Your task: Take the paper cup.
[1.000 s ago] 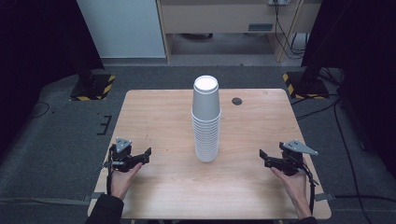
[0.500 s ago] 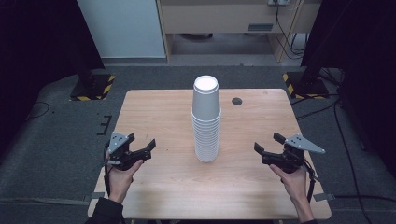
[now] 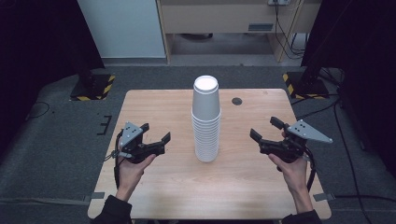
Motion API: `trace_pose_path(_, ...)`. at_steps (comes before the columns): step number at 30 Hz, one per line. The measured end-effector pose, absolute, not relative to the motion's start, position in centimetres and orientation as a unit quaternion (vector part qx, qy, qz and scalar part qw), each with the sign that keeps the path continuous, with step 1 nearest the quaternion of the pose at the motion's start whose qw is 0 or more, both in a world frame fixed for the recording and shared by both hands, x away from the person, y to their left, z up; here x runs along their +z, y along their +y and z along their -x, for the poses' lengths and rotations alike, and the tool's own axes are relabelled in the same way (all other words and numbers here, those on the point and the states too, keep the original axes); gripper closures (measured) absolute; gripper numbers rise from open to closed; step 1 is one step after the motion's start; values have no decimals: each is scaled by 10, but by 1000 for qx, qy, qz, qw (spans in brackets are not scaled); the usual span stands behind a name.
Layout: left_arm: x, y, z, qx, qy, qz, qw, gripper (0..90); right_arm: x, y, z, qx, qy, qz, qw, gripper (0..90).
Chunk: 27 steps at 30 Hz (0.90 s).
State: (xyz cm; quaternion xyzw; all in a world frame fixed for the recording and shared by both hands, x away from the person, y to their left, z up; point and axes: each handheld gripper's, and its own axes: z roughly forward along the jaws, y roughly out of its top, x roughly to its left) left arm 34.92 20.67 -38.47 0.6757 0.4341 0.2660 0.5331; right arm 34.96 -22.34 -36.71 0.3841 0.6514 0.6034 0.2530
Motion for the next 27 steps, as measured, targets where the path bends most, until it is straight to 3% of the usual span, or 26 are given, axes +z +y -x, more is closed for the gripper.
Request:
trace_pose_path(11, -370, 171, -357, 253, 396, -689, 551, 94, -339, -205, -360, 625, 643, -365, 249, 92)
trace_pose_path(27, -367, 138, -373, 233, 369, -696, 570, 72, -324, -178, -379, 628, 656, -336, 248, 89)
